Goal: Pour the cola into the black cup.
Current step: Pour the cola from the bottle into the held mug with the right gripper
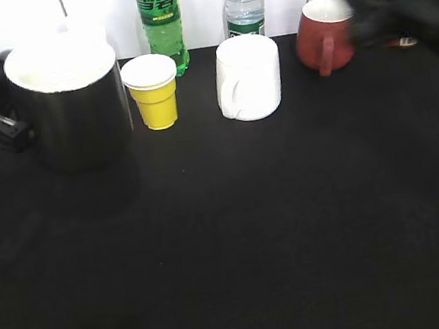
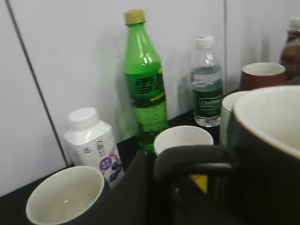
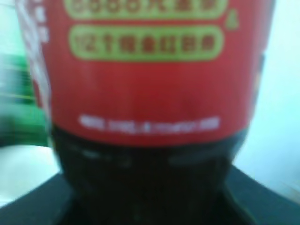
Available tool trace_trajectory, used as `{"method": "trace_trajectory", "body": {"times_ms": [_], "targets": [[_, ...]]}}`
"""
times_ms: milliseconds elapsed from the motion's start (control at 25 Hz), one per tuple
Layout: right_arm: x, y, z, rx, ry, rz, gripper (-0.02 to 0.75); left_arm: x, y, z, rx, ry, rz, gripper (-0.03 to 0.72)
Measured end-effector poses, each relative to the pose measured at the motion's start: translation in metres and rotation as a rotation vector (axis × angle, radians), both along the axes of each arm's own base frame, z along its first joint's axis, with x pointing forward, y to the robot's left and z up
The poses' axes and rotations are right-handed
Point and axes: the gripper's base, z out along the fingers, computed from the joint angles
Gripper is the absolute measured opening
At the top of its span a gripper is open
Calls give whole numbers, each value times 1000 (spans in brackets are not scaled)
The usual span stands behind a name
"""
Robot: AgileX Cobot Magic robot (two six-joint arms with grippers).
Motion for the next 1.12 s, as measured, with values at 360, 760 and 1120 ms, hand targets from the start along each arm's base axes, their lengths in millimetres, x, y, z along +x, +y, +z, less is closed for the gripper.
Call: {"method": "trace_trajectory", "body": {"times_ms": [360,760,1120], "targets": [[-38,87,-11,-532,-174,246,393,2,-38,-43,-31,100,-209,33],[-29,81,-17,-961,-431,115,387,6,-34,-52,13,150,-152,33],[-30,81,-10,-1099,-600,59,387,6,-34,-50,31,117,-156,33]]}}
